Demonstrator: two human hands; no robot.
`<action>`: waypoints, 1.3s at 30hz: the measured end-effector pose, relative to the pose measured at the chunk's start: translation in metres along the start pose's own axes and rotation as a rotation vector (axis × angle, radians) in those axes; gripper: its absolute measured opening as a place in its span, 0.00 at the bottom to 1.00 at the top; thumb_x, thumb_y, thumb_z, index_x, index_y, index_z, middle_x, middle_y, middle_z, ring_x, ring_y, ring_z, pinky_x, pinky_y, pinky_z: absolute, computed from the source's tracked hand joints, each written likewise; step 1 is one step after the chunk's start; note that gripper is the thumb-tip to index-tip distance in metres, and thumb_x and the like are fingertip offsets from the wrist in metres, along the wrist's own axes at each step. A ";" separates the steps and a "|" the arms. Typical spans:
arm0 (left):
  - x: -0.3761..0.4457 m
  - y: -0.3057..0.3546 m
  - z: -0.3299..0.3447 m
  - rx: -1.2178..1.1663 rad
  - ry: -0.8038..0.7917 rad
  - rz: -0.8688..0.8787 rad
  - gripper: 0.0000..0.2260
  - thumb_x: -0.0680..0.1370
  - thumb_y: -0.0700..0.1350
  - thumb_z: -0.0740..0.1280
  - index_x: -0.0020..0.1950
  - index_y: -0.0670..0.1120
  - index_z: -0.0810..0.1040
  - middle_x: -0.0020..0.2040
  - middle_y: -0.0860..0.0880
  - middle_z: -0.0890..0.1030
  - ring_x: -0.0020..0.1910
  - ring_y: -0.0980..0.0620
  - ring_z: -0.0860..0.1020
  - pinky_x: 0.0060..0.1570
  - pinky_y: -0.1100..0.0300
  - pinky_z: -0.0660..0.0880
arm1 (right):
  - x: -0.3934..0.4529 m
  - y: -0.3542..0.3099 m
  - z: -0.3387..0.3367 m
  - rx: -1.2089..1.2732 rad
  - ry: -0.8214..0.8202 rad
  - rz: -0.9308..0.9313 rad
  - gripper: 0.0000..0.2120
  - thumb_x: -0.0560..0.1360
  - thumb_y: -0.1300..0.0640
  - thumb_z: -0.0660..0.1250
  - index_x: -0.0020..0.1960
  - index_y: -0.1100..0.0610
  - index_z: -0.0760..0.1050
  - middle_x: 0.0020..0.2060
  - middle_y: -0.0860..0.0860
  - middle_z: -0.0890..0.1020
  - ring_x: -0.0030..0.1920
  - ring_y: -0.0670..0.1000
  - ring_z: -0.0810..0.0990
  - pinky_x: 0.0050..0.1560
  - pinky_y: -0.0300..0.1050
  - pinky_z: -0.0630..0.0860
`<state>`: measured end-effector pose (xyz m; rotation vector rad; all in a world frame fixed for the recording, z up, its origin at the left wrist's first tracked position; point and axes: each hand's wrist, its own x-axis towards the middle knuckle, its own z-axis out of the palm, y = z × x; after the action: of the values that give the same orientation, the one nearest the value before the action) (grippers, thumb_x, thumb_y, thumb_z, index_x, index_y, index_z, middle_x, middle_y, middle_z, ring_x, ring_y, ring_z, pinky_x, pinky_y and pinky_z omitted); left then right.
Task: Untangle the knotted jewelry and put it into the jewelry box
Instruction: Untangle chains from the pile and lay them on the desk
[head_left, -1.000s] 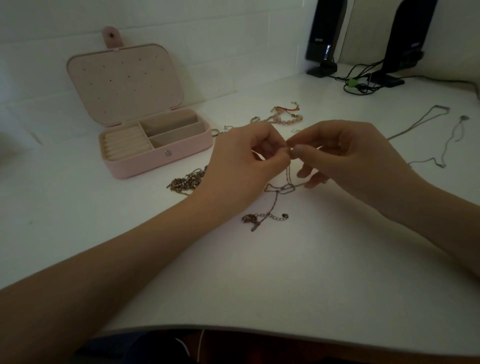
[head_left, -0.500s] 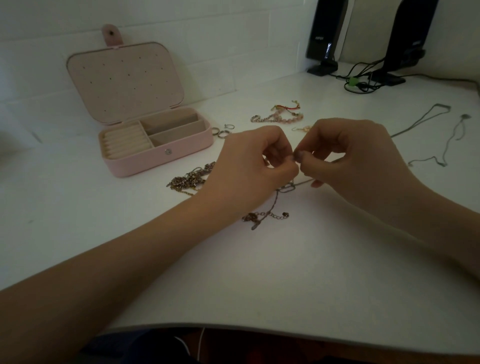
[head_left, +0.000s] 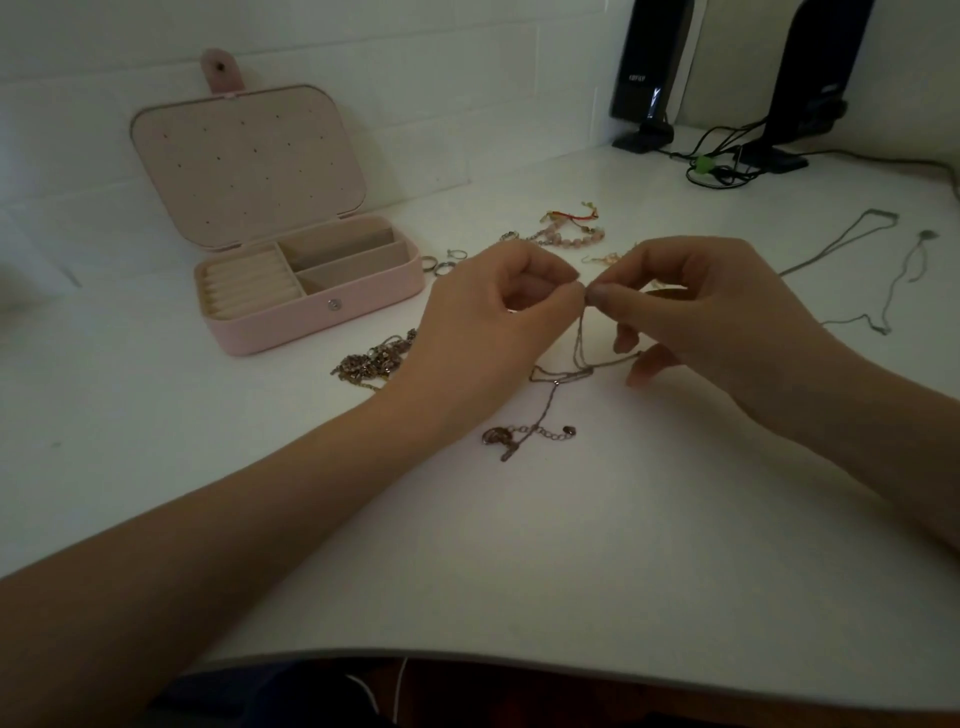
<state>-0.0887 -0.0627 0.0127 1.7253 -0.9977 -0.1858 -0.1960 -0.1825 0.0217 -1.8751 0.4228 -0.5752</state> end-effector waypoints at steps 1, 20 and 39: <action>0.000 0.000 0.000 -0.011 -0.011 -0.008 0.04 0.75 0.46 0.71 0.48 0.48 0.82 0.41 0.54 0.84 0.42 0.61 0.81 0.45 0.68 0.76 | 0.000 0.000 0.000 -0.016 -0.003 -0.013 0.03 0.73 0.60 0.71 0.42 0.59 0.81 0.33 0.48 0.79 0.31 0.44 0.78 0.29 0.40 0.77; 0.006 -0.001 -0.003 -0.263 -0.131 -0.132 0.08 0.72 0.38 0.74 0.48 0.47 0.79 0.35 0.51 0.84 0.36 0.58 0.80 0.40 0.66 0.75 | -0.005 0.005 0.000 -0.375 0.115 -0.383 0.05 0.75 0.60 0.68 0.43 0.51 0.78 0.36 0.45 0.78 0.35 0.45 0.78 0.22 0.40 0.76; 0.003 0.004 -0.001 -0.114 -0.122 -0.029 0.02 0.71 0.41 0.69 0.39 0.44 0.78 0.36 0.46 0.84 0.44 0.39 0.81 0.47 0.46 0.77 | -0.004 0.011 0.007 -0.492 0.090 -0.419 0.06 0.79 0.60 0.63 0.45 0.51 0.72 0.35 0.39 0.72 0.36 0.42 0.77 0.37 0.37 0.75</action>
<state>-0.0882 -0.0644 0.0174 1.6410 -1.0311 -0.3641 -0.1957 -0.1788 0.0085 -2.4425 0.2391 -0.8980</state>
